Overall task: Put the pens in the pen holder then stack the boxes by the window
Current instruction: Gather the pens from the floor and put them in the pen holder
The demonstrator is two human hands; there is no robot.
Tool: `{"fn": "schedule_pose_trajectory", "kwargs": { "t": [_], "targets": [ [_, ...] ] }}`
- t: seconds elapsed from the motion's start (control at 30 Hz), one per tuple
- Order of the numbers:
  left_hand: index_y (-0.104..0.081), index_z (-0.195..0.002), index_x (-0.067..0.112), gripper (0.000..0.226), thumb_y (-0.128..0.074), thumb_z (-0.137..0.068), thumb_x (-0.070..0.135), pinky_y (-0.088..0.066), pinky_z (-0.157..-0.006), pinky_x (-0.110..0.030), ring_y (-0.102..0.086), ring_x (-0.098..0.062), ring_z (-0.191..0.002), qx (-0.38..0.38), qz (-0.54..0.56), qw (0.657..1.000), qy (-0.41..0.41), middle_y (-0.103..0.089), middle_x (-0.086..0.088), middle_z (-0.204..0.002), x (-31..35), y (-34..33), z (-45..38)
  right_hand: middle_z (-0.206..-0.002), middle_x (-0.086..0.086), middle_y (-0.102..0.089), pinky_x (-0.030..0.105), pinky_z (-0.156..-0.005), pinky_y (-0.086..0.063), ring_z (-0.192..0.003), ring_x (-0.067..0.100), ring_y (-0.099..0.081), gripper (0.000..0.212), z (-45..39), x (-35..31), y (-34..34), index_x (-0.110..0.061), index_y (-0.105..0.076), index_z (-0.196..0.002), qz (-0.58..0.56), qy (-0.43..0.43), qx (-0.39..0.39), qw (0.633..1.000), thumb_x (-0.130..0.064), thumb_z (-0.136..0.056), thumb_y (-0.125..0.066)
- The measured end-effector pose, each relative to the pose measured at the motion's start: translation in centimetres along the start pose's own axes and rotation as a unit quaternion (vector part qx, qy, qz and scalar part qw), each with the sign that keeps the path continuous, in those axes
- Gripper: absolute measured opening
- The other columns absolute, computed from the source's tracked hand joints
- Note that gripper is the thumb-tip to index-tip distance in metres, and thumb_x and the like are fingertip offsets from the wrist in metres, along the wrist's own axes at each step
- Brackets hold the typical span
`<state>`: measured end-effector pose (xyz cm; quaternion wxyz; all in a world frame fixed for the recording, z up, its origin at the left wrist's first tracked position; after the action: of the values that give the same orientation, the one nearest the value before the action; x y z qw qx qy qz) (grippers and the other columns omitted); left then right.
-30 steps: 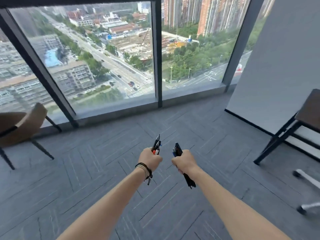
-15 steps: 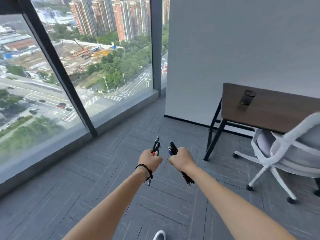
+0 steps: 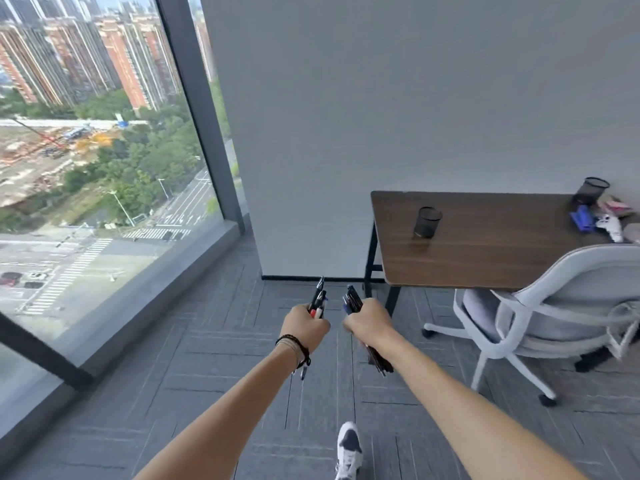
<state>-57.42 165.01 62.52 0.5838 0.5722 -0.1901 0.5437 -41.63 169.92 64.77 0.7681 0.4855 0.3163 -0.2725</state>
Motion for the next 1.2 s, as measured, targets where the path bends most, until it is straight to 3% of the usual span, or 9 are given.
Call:
{"fn": "schedule_pose_trajectory", "kwargs": {
  "t": [0.3,0.37,0.43,0.5,0.57,0.77,0.93,1.1,1.2],
  "targets": [
    [-0.046,-0.059,0.019,0.016,-0.059,-0.062,0.011,-0.037,-0.053,-0.03,-0.043,-0.021,-0.052,-0.029,-0.046,0.998,-0.026,-0.045,0.004,-0.051,11.0,-5.1,-20.8,-0.036,-0.006,-0.037,0.032,-0.051,-0.036,-0.04,0.024,-0.045,0.02,-19.2,-3.0,9.0,-0.019,-0.04,-0.052,-0.074,-0.007,0.045,0.996,-0.006,-0.06,-0.052],
    [-0.046,-0.06,0.018,0.015,-0.058,-0.061,0.01,-0.036,-0.054,-0.032,-0.042,-0.021,-0.053,-0.043,-0.044,0.997,-0.036,-0.044,0.002,-0.053,14.0,-6.4,-24.8,-0.038,-0.004,-0.043,0.032,-0.055,-0.039,-0.043,0.028,-0.051,0.007,-23.1,-3.6,11.1,-0.009,-0.059,-0.066,-0.076,-0.013,0.053,0.996,-0.004,-0.066,-0.053],
    [-0.046,-0.061,0.017,0.014,-0.058,-0.061,0.009,-0.037,-0.055,-0.033,-0.043,-0.021,-0.054,-0.052,-0.054,0.996,-0.047,-0.045,0.0,-0.054,16.6,-7.7,-28.3,-0.044,0.001,-0.046,0.032,-0.057,-0.04,-0.044,0.027,-0.051,0.023,-26.4,-4.2,12.8,0.011,-0.062,-0.089,-0.083,-0.021,0.058,0.995,-0.002,-0.07,-0.055],
    [-0.047,-0.061,0.017,0.016,-0.059,-0.065,0.007,-0.036,-0.055,-0.03,-0.043,-0.022,-0.055,-0.065,-0.073,0.994,-0.058,-0.046,0.0,-0.055,18.7,-8.9,-31.4,-0.044,0.0,-0.042,0.032,-0.055,-0.04,-0.04,0.024,-0.046,0.005,-29.6,-4.7,14.1,-0.006,-0.059,-0.068,-0.081,-0.027,0.063,0.994,-0.002,-0.069,-0.056],
    [-0.048,-0.061,0.016,0.021,-0.061,-0.068,0.002,-0.034,-0.054,-0.029,-0.042,-0.022,-0.055,-0.08,-0.082,0.991,-0.063,-0.046,-0.001,-0.055,20.3,-10.3,-34.8,-0.042,-0.003,-0.039,0.028,-0.048,-0.035,-0.037,0.022,-0.044,0.024,-32.9,-4.8,15.3,-0.017,-0.042,-0.058,-0.086,-0.037,0.067,0.993,-0.002,-0.068,-0.057],
    [-0.049,-0.06,0.016,0.024,-0.065,-0.075,0.008,-0.037,-0.052,-0.028,-0.046,-0.024,-0.053,-0.138,-0.116,0.98,-0.087,-0.05,-0.001,-0.053,24.6,-15.4,-46.1,-0.031,-0.009,-0.034,0.029,-0.049,-0.034,-0.033,0.02,-0.039,0.027,-43.6,-3.7,19.3,-0.017,-0.037,-0.056,-0.119,-0.093,0.113,0.982,-0.002,-0.069,-0.056],
    [-0.048,-0.061,0.015,0.021,-0.062,-0.074,0.007,-0.04,-0.052,-0.029,-0.046,-0.023,-0.05,-0.207,-0.097,0.97,-0.087,-0.049,-0.001,-0.052,28.6,-19.2,-54.2,-0.035,-0.005,-0.036,0.03,-0.048,-0.031,-0.031,0.019,-0.035,0.026,-49.4,-2.0,23.3,-0.016,-0.043,-0.059,-0.213,-0.165,0.193,0.943,0.001,-0.071,-0.06],
    [-0.046,-0.057,0.016,0.014,-0.059,-0.061,0.013,-0.039,-0.053,-0.029,-0.044,-0.023,-0.051,-0.274,-0.05,0.956,-0.097,-0.049,-0.002,-0.052,33.1,-23.3,-58.2,-0.05,0.01,-0.043,0.027,-0.045,-0.031,-0.035,0.022,-0.038,0.014,-51.6,-0.4,27.7,-0.01,-0.05,-0.063,-0.28,-0.21,0.304,0.886,-0.008,-0.055,-0.061],
    [-0.048,-0.058,0.016,0.012,-0.059,-0.061,0.014,-0.043,-0.055,-0.032,-0.046,-0.024,-0.05,-0.304,-0.028,0.948,-0.088,-0.051,-0.003,-0.051,34.5,-26.5,-59.4,-0.048,0.009,-0.042,0.028,-0.046,-0.031,-0.037,0.023,-0.037,0.01,-52.6,0.6,29.8,-0.006,-0.056,-0.071,-0.319,-0.212,0.356,0.852,-0.005,-0.064,-0.064]
  ]
}}
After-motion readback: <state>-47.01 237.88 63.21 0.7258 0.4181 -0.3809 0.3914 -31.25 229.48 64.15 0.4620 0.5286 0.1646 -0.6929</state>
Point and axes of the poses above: each hand's wrist, its own z-axis away from the middle knuckle, its own y-axis out of the back of the hand, x = y × z, the point moved 7 cm from there along -z, towards the middle knuckle
